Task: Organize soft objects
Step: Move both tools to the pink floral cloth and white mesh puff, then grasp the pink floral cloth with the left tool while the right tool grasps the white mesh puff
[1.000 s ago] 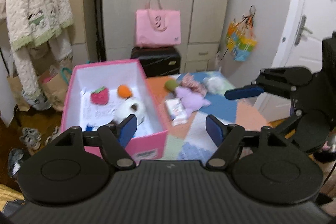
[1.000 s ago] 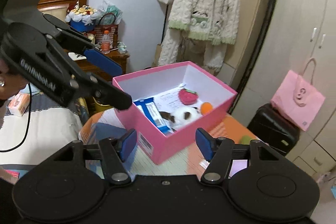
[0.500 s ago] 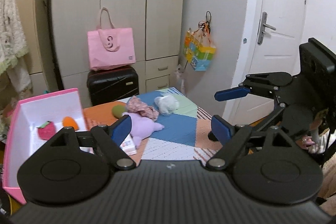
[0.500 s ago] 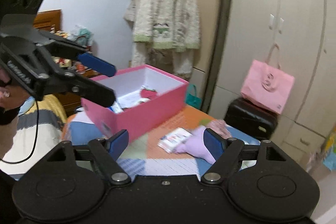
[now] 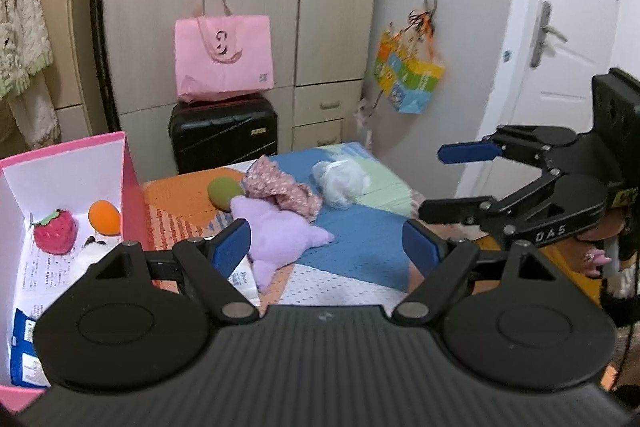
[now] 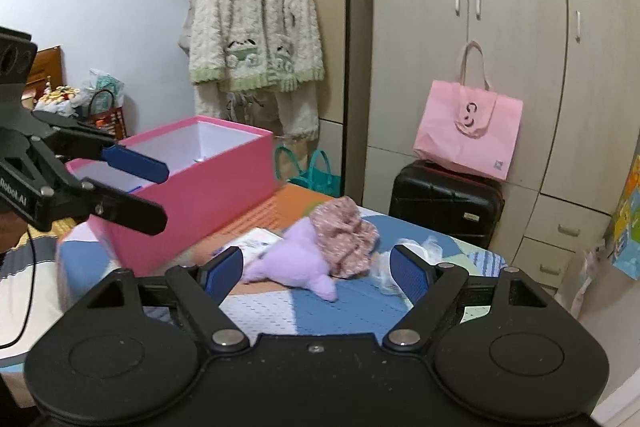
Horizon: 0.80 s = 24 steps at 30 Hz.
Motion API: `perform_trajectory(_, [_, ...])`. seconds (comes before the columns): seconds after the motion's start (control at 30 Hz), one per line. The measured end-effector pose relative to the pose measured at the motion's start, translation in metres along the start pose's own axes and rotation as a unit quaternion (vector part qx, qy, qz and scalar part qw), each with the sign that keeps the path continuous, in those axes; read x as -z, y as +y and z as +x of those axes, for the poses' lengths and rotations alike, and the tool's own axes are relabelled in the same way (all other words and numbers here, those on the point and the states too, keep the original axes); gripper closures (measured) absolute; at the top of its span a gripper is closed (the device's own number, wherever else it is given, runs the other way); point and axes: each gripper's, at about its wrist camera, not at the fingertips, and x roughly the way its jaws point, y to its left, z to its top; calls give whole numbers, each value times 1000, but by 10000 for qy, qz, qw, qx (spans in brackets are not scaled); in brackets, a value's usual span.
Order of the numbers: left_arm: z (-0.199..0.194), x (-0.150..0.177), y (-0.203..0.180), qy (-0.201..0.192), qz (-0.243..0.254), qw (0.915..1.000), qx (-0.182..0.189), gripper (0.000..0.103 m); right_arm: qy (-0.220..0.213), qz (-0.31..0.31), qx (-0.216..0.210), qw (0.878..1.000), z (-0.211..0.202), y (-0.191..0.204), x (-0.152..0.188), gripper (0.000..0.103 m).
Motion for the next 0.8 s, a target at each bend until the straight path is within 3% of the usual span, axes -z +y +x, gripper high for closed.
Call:
perform_trajectory(0.4, [88, 9, 8, -157, 161, 9976, -659, 20, -2, 373, 183, 9991, 64, -58, 10, 17])
perform_trajectory(0.57, [115, -2, 15, -206, 44, 9981, -580, 20, 113, 563, 86, 9983, 91, -77, 10, 17])
perform_trajectory(0.8, [167, -10, 27, 112, -112, 9974, -697, 20, 393, 865, 18, 9955, 130, -102, 9, 17])
